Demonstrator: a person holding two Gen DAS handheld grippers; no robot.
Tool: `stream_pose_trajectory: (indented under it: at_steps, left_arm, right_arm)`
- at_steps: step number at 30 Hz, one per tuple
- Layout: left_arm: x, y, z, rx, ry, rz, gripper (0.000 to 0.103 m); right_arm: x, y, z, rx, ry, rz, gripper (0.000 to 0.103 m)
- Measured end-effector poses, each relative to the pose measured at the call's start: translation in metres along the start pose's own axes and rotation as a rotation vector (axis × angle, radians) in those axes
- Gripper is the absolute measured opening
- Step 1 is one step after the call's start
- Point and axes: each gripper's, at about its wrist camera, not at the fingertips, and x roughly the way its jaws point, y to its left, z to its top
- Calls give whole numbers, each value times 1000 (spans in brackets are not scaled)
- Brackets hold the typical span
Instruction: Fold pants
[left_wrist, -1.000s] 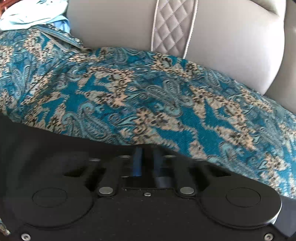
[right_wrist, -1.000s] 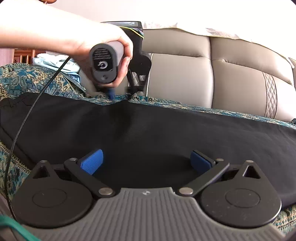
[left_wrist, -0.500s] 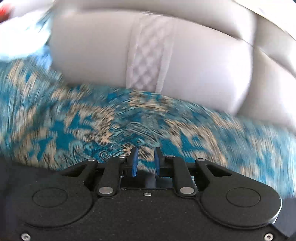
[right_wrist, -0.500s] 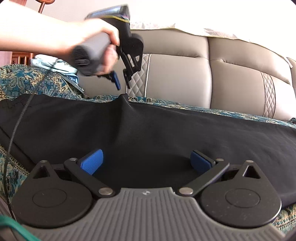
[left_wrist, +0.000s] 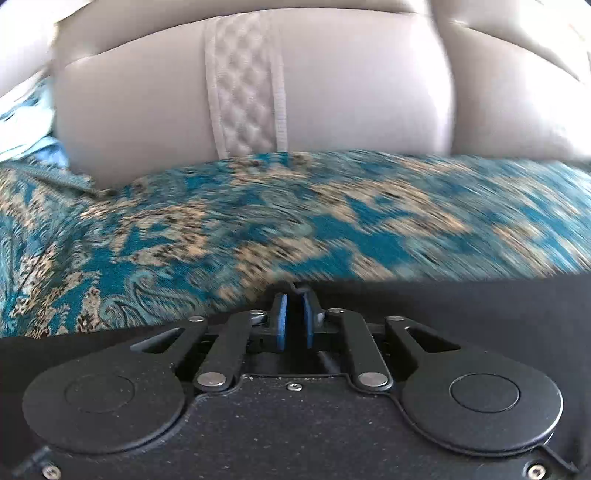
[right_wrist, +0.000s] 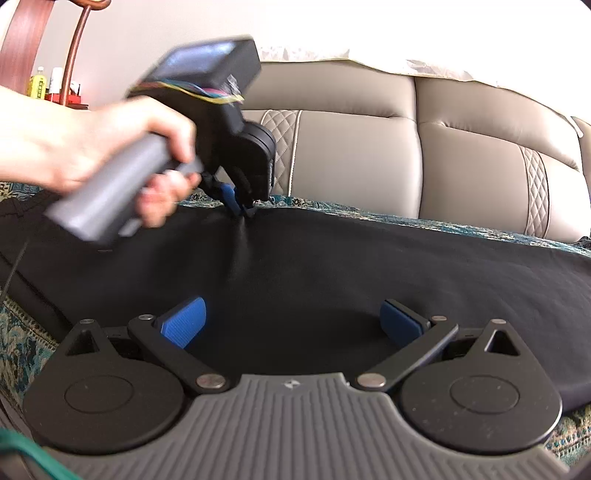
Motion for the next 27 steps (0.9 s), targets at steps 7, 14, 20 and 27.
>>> stream_pose_trajectory:
  at_steps: [7, 14, 20, 27]
  left_arm:
    - [-32, 25, 6, -48, -53, 7, 39]
    - [-110, 120, -51, -162, -141, 212, 46]
    - [-127, 194, -123, -362, -35, 391, 49]
    - [-120, 224, -150, -522, -61, 327, 52]
  right_arm:
    - [-3, 3, -2, -2, -10, -4, 103]
    - [-5, 1, -4, -4, -22, 3, 103]
    - [-6, 0, -4, -15, -19, 12, 103]
    - [-6, -1, -2, -27, -10, 23, 103]
